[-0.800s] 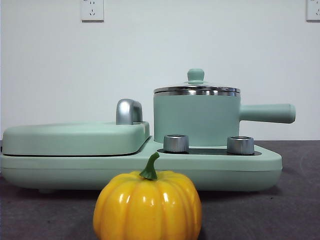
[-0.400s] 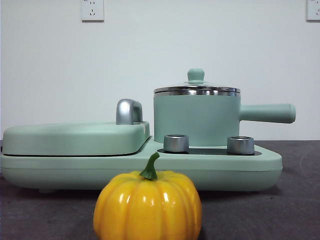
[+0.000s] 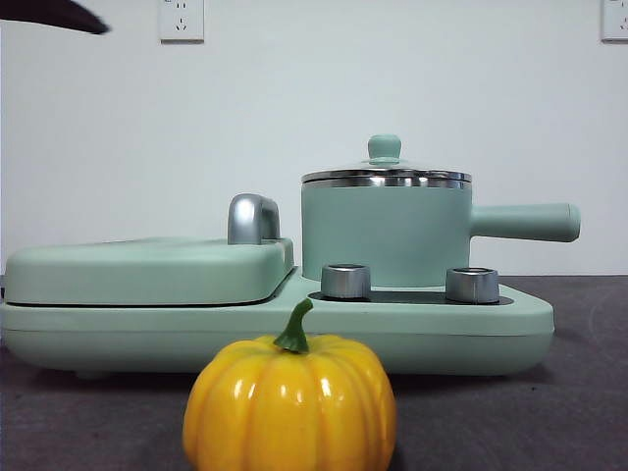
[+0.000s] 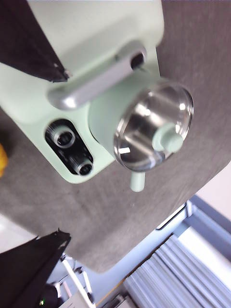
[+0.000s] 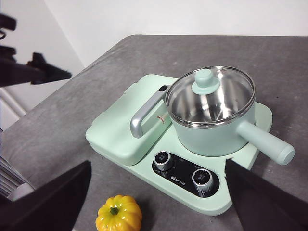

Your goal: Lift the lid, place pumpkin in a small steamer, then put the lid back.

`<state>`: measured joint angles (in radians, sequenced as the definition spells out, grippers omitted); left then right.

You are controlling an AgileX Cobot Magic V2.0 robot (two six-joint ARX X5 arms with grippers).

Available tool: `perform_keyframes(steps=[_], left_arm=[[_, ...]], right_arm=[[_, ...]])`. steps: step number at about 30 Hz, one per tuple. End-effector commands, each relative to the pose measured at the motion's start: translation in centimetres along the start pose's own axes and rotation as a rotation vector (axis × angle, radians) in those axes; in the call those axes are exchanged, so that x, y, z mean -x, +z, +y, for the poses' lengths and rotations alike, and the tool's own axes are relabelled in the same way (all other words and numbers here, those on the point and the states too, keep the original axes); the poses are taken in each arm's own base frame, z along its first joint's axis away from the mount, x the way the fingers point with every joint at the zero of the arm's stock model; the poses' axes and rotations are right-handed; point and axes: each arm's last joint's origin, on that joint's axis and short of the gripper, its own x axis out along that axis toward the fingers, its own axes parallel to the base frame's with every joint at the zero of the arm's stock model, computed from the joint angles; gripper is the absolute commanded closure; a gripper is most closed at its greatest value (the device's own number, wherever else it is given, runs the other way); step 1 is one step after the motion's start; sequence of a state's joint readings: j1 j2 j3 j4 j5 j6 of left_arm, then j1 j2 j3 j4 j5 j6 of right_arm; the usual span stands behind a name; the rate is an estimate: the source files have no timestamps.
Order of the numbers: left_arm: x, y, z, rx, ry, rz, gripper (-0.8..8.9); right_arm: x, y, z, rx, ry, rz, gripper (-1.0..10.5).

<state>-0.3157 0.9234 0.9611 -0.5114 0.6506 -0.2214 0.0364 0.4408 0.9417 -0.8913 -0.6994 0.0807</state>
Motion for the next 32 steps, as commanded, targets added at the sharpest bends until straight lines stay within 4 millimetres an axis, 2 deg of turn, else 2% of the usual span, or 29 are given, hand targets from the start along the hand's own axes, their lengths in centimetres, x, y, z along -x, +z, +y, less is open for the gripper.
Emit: perform_keyframes(steps=[1,9,15,24,32], left_arm=[[-1.6,2.1,-0.2,-0.043,-0.020,0.011,3.28],[-8.5,6.5,-0.6,-0.175,-0.005,0.093,3.28],[-14.4,8.2,-1.0,-0.308,0.023,0.127,3.28],[-21.3,7.1,-0.4,-0.410,0.030,0.089,3.28],[-24.5,5.8,0.2,-0.454,0.009,0.072,3.28]], right_arm=[[0.2,0.4,0.2,0.023,0.002,-0.014,5.0],[0.2,0.4,0.2,0.023,0.002,-0.014,5.0],[0.2,0.4,0.2,0.019,0.003,-0.014,5.0],[0.2,0.4,0.2,0.018,0.003,-0.014,5.0],[0.2,0.4,0.2,0.015,0.003,-0.014,5.1]])
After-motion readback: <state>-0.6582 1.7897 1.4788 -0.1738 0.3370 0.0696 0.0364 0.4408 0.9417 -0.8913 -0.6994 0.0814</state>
